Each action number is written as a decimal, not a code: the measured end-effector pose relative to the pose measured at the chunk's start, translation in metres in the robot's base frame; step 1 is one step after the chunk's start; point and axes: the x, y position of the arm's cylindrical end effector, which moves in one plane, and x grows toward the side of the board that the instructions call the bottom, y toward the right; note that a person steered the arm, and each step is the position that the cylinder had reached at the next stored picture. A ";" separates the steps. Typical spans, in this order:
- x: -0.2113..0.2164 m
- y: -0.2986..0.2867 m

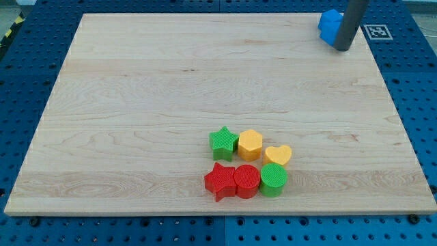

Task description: Move the arm towards bottom right of the board

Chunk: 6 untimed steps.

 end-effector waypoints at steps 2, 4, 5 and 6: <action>0.057 0.000; 0.095 0.000; 0.111 0.000; 0.112 0.000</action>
